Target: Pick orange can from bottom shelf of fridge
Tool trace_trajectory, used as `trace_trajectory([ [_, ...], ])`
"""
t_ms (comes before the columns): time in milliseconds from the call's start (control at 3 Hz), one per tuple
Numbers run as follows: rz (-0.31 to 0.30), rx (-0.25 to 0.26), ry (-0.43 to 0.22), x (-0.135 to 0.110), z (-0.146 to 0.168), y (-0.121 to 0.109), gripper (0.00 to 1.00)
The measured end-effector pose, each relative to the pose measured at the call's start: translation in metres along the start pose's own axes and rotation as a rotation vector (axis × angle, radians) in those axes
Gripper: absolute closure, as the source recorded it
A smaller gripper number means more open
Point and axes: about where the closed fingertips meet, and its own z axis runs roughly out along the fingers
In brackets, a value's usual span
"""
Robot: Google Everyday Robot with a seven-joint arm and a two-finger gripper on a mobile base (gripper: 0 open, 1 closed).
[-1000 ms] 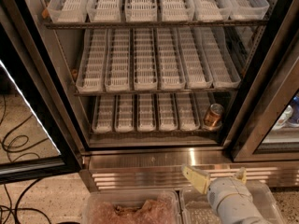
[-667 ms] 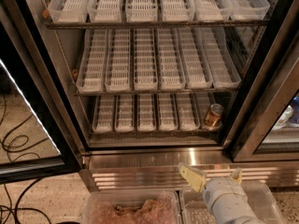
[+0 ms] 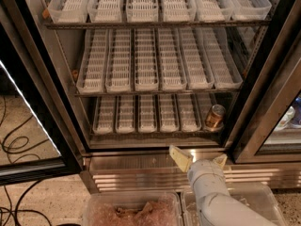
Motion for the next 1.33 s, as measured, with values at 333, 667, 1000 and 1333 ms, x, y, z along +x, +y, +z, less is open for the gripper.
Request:
trace_trajectory([
  [333, 0.021, 0.034, -0.002, -0.021, -0.014, -0.005, 0.00],
  [667, 0.020, 0.101, 0.001, -0.037, -0.016, -0.024, 0.00],
  [1000, 0.021, 0.104, 0.003, -0.033, -0.013, -0.024, 0.00],
  [1333, 0.024, 0.126, 0.021, 0.011, 0.009, -0.024, 0.00],
])
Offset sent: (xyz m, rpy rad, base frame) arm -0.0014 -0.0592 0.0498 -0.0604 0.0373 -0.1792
